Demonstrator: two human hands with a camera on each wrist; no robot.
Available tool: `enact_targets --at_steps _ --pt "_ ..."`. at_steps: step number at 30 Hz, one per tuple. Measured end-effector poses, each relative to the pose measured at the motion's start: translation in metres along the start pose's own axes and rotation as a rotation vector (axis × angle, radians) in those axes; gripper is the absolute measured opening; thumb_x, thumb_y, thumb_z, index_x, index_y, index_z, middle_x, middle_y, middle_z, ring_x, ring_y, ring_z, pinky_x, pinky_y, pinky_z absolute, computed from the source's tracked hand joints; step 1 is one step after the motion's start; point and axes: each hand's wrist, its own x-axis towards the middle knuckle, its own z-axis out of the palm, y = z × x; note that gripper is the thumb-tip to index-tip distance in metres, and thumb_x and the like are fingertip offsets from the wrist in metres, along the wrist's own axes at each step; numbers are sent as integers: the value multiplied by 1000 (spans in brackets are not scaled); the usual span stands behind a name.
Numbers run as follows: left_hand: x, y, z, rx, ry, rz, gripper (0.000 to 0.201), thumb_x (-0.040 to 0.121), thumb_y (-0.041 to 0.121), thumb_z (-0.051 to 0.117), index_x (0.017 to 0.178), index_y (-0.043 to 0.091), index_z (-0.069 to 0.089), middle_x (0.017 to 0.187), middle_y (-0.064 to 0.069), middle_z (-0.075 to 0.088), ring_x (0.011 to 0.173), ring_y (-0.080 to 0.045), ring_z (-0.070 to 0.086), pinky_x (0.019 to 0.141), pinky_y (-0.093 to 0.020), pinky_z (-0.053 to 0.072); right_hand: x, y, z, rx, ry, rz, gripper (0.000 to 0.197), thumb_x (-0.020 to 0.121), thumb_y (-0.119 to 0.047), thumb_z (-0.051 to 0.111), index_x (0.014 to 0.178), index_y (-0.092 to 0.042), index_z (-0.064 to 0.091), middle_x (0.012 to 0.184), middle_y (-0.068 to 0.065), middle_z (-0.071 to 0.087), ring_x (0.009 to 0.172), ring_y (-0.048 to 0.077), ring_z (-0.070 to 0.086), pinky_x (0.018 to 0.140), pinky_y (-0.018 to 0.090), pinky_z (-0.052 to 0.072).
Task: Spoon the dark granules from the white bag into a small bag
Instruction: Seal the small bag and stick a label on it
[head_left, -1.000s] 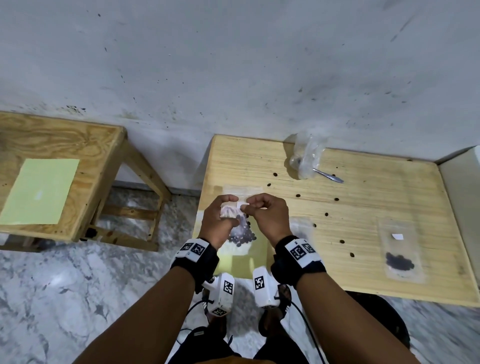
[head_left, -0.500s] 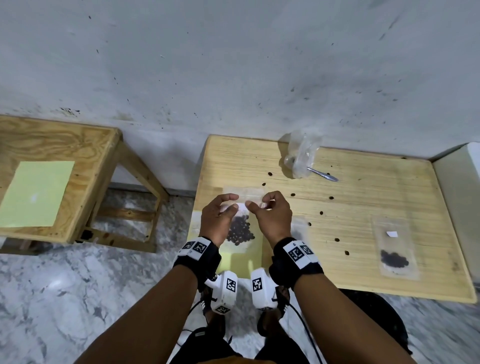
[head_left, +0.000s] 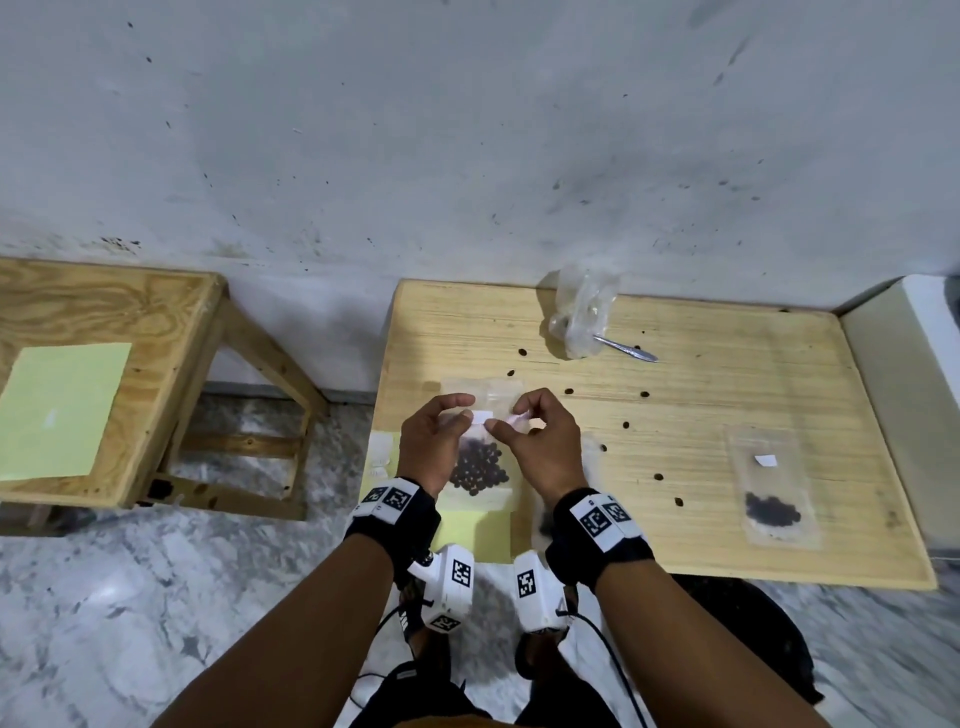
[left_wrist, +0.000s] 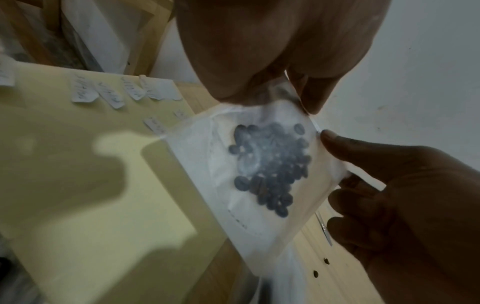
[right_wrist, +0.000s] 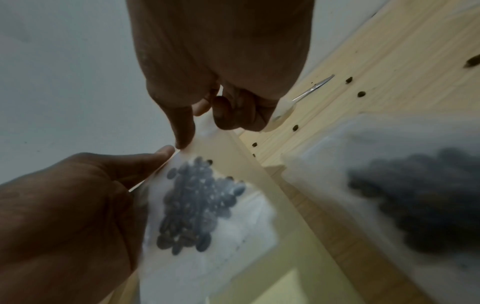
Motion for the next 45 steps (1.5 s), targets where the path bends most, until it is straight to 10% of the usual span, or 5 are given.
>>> enact_targets --at_steps 7,17,26,39,45 --pt "1 17 48 -170 -88 -130 27 83 -2 66 99 18 72 85 -5 67 74 -11 59 66 -19 45 -4 23 -64 4 -102 162 23 75 -5 81 81 -22 67 82 0 54 79 15 53 69 24 42" --pt "-32 -4 187 110 -423 -224 23 90 -1 59 107 9 71 93 -3 66 73 -15 57 61 -23 45 0 75 -212 -77 223 260 22 76 -5 78 92 -20 71 100 3 66 86 11 63 72 27 50" --pt "-61 -24 321 151 -616 -405 44 91 -3 60 133 5 54 139 -10 51 93 -26 58 70 -30 49 0 128 -325 -319 361 410 39 78 -16 76 116 -19 70 119 3 63 108 20 62 87 25 46" --pt "-64 -27 341 286 -620 -415 40 92 9 61 131 16 56 144 -8 48 119 -27 56 79 -34 46 3 135 -330 -552 321 335 43 82 -20 72 124 -26 63 138 -3 45 95 26 64 76 30 47" --pt "-54 -9 291 196 -509 -268 23 93 10 60 114 18 62 123 -7 62 79 -19 65 63 -29 46 0 107 -272 -345 263 175 15 84 -15 66 96 -23 69 92 -8 66 82 15 60 72 28 45"
